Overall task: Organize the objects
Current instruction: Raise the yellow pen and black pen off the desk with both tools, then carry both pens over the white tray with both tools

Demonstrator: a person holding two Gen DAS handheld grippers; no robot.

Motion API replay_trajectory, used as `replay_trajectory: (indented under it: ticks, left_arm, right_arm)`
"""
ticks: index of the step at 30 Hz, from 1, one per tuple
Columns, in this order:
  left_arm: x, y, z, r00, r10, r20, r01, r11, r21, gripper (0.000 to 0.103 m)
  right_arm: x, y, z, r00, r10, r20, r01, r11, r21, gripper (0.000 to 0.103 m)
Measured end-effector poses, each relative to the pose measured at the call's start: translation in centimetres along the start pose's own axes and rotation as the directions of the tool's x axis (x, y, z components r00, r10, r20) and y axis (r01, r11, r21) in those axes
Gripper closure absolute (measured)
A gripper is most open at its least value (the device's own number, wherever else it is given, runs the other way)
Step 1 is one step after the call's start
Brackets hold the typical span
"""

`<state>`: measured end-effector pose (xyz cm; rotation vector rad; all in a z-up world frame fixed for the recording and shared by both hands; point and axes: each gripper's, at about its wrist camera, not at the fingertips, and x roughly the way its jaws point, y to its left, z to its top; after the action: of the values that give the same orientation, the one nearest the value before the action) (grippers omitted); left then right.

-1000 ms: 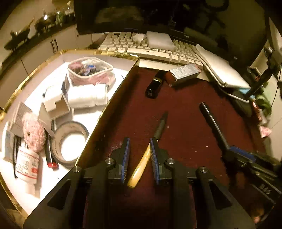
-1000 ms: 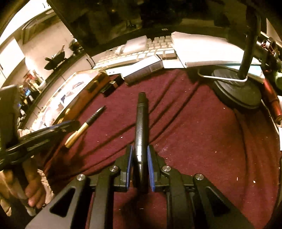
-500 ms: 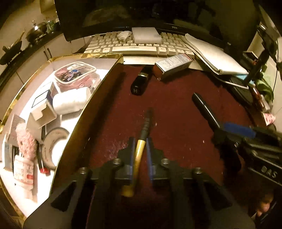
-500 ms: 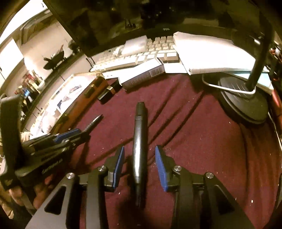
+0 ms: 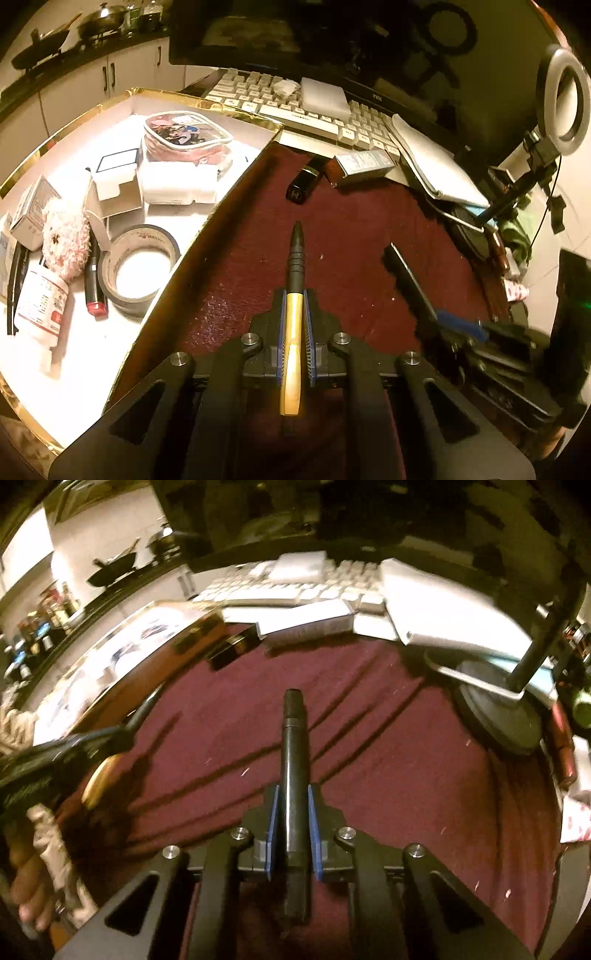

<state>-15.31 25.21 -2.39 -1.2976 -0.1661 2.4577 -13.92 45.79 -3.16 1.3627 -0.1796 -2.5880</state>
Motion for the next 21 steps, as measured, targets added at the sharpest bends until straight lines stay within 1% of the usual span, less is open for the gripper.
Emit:
replay_trajectory:
  ticks: [1,2,5,7,9,11,13,16,19,21]
  left_arm:
    - [-0.5,0.2,0.1,1.0,-0.008,0.011,0.008,1.0,-0.008,0.095]
    - [-1.4,0.5,0.3,0.999,-0.021,0.035,0.022,1.0,-0.02,0.095]
    - [-3.7,1.8,1.0,0.995,-0.036,0.091,0.041,0.998,-0.054,0.095]
    - [-4.9,3.1,1.5,0.993,-0.032,0.112,0.042,0.995,-0.086,0.095]
    - [-5.6,4.5,2.1,0.992,-0.02,0.124,0.035,0.992,-0.12,0.095]
    - [-6.2,5.9,3.0,0.99,0.01,0.138,0.011,0.988,-0.153,0.095]
    - [-6.9,7.8,4.3,0.989,0.029,0.147,0.0,0.981,-0.194,0.095]
    - [-7.3,11.6,7.2,0.99,0.065,0.123,-0.031,0.964,-0.263,0.095]
    - [-7.2,14.3,9.4,0.99,0.096,0.1,-0.065,0.957,-0.282,0.095]
    - [-6.3,16.1,10.8,0.991,0.104,0.08,-0.077,0.953,-0.293,0.095]
  right_arm:
    - [-0.5,0.1,-0.2,0.999,0.039,0.005,-0.039,0.999,0.014,0.089]
    - [-0.9,0.3,-0.1,0.998,0.054,0.015,-0.054,0.998,0.019,0.089]
    - [-2.8,1.6,1.4,0.991,0.106,0.088,-0.107,0.994,0.011,0.089]
    - [-3.5,3.0,2.7,0.983,0.135,0.124,-0.134,0.991,-0.012,0.089]
    - [-3.4,4.6,4.0,0.976,0.171,0.134,-0.168,0.985,-0.034,0.089]
    - [-2.9,6.5,5.2,0.967,0.22,0.127,-0.214,0.975,-0.062,0.089]
    - [-2.1,8.5,6.6,0.962,0.246,0.117,-0.235,0.967,-0.101,0.089]
    - [0.2,10.8,9.0,0.954,0.286,0.086,-0.275,0.953,-0.127,0.089]
    - [3.1,12.6,11.8,0.947,0.319,0.039,-0.312,0.941,-0.127,0.089]
    - [4.5,13.8,13.4,0.948,0.318,0.017,-0.313,0.94,-0.133,0.089]
